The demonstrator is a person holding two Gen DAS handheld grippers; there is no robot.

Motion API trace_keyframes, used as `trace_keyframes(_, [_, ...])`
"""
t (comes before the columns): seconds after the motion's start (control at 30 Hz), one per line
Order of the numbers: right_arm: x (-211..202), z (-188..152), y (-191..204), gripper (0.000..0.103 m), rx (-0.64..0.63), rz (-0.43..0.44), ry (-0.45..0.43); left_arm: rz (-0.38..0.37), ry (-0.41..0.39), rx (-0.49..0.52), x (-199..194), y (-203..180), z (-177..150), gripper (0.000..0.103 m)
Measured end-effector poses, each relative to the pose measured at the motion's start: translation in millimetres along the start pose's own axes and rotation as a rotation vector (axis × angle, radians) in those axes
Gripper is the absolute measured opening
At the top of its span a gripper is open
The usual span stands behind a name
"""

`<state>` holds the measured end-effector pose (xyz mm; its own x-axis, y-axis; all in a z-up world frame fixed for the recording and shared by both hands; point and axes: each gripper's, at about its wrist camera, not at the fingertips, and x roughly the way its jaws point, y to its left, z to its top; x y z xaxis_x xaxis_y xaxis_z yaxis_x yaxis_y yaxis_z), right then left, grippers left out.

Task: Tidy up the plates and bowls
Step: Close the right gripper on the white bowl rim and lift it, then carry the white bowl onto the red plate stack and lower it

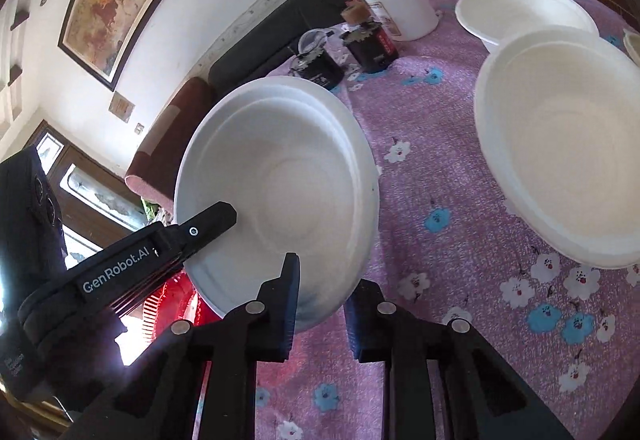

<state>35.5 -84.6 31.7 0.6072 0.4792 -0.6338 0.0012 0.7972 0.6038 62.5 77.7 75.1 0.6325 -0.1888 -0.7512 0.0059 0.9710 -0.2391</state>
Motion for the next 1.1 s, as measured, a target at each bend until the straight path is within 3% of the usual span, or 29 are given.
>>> trace_keyframes(0.27, [-13.7,-20.9,54.8,0.022,-0.141,0.037,0.009,0.037,-0.077,-0.071,-53.0,43.6,-18.6,0.015])
trace_keyframes(0.53, [3.1,-44.5,119.7,0.022,-0.305,0.058,0.064,0.121,-0.144,-0.157,-87.8,100.9,-31.7,0.015])
trace_keyframes(0.8, [57.7,-63.9,167.1,0.022,-0.405,0.059,0.189,0.184,-0.110,-0.279,-77.4,174.3,-41.0,0.015])
trace_keyframes(1.1, [117.2,-78.2,182.0,0.022,-0.440,0.005,0.291,0.208,-0.027,-0.338,-45.7,216.9,-48.9,0.015])
